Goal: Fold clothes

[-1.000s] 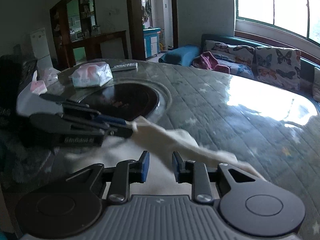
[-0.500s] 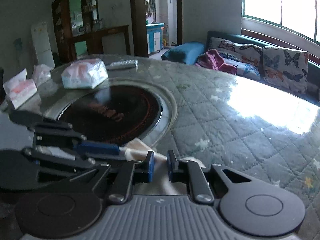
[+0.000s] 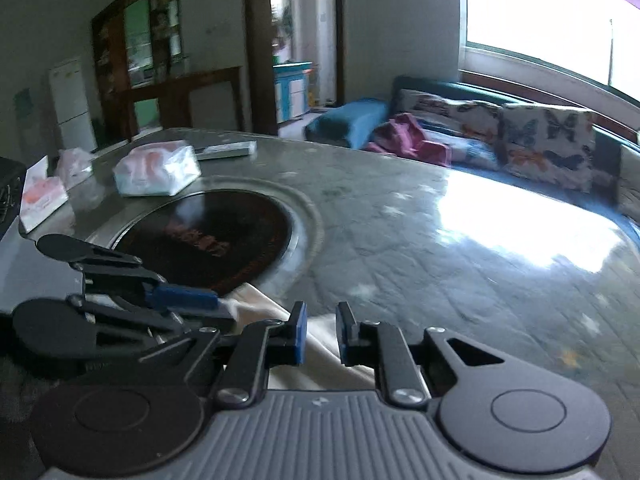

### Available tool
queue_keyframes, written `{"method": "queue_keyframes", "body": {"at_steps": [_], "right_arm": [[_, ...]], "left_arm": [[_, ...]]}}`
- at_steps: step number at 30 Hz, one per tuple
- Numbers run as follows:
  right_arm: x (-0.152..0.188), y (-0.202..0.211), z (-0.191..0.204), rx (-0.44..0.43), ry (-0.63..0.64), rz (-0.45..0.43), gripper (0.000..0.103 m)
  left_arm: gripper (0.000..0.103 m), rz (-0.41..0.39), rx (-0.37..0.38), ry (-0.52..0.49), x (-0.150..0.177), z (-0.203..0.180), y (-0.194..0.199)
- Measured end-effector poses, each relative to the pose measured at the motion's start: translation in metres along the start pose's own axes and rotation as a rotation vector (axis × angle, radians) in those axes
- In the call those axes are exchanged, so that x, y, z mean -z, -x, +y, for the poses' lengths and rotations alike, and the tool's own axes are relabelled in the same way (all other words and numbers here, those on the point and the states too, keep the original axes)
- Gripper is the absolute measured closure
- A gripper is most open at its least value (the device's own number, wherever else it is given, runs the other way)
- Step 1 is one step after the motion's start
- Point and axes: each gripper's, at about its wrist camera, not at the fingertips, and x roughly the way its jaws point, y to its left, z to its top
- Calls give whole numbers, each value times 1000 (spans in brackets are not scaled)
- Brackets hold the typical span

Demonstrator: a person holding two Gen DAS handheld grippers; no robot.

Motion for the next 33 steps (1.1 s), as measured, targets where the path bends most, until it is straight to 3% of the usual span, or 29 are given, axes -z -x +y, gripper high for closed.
{"method": "queue_keyframes", "body": {"at_steps": [4,9,14,18,33], "right_arm": [[21,9,-24,69,-66,33,88],[29,5,-45,96,-149,30,88],[30,17,-47,125,-155,-3,86],[41,19,-46,143,-129,32,84],[45,58,29,-8,49,11,71]], "left_arm": [[78,1,-4,-2,-1,-1,-1],[69,7,-26,-9,-3,-3,-3],[65,7,-33,-1,-2,-3,6],[61,13,-40,-6,3,-3,8],[58,-10,-34,5,19,1,48]]}}
